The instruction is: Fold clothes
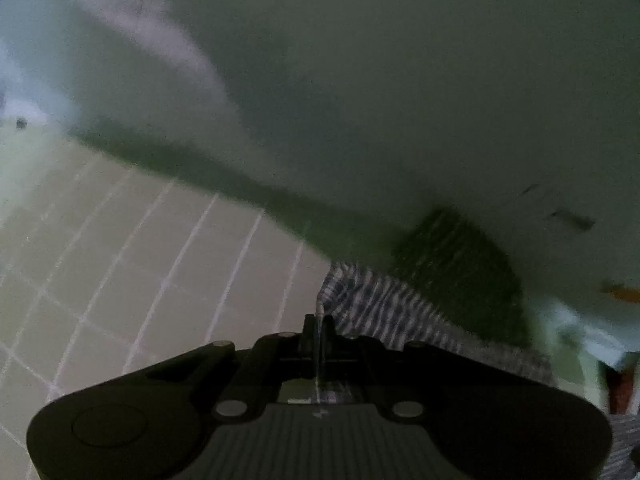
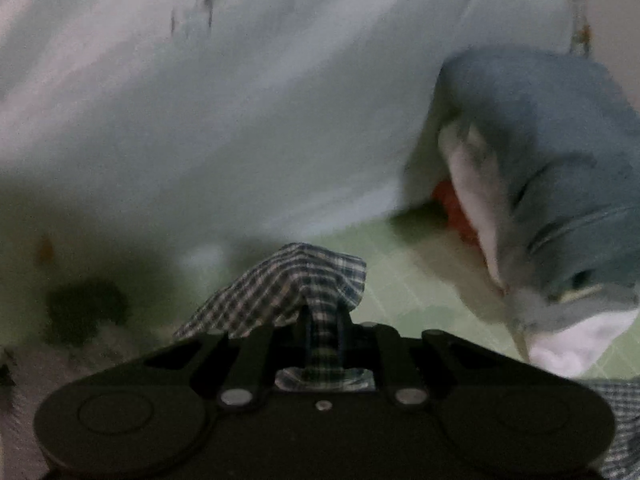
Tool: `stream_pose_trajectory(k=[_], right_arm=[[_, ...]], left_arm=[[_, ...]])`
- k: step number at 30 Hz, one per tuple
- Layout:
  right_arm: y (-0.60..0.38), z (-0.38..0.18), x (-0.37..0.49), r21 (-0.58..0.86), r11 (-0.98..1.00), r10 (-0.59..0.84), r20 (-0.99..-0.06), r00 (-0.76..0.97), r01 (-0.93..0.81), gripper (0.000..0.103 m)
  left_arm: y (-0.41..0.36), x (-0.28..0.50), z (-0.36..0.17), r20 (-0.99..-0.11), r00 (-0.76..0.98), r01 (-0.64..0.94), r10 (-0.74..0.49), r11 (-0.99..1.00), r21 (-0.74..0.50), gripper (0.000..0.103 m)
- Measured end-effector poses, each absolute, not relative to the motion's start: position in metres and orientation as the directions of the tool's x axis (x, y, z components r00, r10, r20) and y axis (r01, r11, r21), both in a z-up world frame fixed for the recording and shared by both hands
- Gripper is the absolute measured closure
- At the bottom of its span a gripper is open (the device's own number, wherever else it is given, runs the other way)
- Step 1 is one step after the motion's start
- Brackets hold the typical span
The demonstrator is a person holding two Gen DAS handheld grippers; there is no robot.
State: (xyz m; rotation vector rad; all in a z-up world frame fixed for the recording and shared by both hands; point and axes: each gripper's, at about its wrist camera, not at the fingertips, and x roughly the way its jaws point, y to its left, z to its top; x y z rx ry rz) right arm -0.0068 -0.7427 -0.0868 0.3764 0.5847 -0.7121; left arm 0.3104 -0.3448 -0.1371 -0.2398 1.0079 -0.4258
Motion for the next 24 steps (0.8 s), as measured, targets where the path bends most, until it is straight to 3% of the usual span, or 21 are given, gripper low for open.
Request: stream_pose_trajectory(k=[3, 5, 7, 9, 13, 17, 24], right_arm=[[-0.739, -0.099, 0.000, 0.106, 0.697, -0.497, -0.642, 0.584, 0.709, 0.092], [-0.735, -0.097, -0.001, 0.116, 0.701, -0.497, -0.627, 0.599, 0.704, 0.092], [-0.727, -0.091, -0.002, 0.086, 0.722, -0.506, -0.612, 0.608, 0.687, 0.092], [-0.716, -0.084, -0.006, 0.071, 0.742, -0.508, -0.590, 0.628, 0.667, 0.092], [-0.681, -0.063, -0.024, 0.064, 0.784, -0.498, -0.528, 0.688, 0.617, 0.092], [-0.620, -0.052, -0.049, -0.056, 0.854, -0.478, -0.475, 0.738, 0.517, 0.092], [-0.514, -0.073, -0.101, -0.208, 0.928, -0.372, -0.503, 0.780, 0.309, 0.092]], left_arm=[[-0.346, 0.305, -0.133, -0.772, 0.464, 0.248, -0.435, 0.900, -0.358, 0.095], [-0.346, 0.300, -0.124, -0.770, 0.477, 0.274, -0.424, 0.904, -0.329, 0.079], [-0.338, 0.291, -0.111, -0.755, 0.504, 0.286, -0.420, 0.906, -0.313, 0.047], [-0.329, 0.280, -0.097, -0.739, 0.530, 0.297, -0.416, 0.907, -0.298, 0.037], [-0.299, 0.228, -0.065, -0.709, 0.576, 0.294, -0.407, 0.913, -0.285, 0.027], [-0.267, 0.166, -0.046, -0.705, 0.570, 0.304, -0.422, 0.906, -0.296, 0.023], [-0.210, 0.063, -0.048, -0.740, 0.551, 0.279, -0.386, 0.921, -0.272, 0.022]])
